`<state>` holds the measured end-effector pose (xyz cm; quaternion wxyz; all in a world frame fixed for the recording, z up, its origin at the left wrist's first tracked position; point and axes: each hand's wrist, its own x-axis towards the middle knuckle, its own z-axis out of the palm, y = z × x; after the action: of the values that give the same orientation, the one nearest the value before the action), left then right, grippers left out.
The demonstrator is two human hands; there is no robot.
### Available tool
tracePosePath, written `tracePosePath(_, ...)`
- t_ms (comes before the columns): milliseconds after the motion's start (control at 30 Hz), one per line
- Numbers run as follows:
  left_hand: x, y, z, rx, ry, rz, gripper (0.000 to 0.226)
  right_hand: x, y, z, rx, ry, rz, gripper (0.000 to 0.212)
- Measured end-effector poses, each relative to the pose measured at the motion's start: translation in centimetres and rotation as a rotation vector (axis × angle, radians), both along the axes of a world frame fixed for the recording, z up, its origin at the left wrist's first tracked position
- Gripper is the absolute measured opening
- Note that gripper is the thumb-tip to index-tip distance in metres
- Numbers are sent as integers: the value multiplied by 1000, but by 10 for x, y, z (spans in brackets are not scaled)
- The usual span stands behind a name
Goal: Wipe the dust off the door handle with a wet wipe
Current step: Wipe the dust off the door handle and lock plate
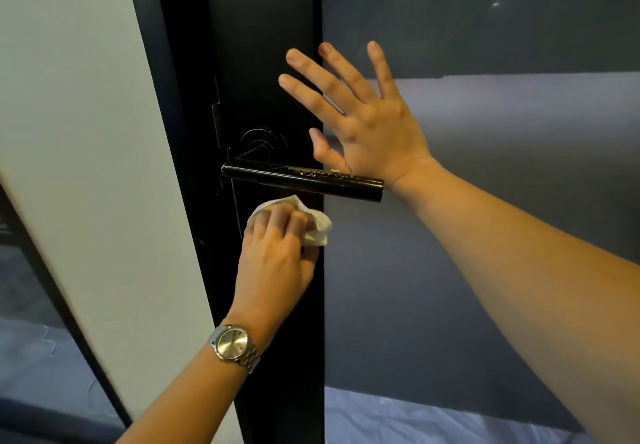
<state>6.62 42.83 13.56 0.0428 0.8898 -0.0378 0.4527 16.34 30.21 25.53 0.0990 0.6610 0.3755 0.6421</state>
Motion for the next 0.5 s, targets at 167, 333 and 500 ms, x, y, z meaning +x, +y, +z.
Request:
tracePosePath(167,8,21,2,-444,-88,-27,30,1,0,-1,4,-2,8,53)
tracePosePath(333,-3,10,-1,-168,-12,-62,25,0,0,0,5,-13,4,53)
tracePosePath(500,2,16,3,-332,-14,-71,35,0,-1,-1,-3,-1,-7,53)
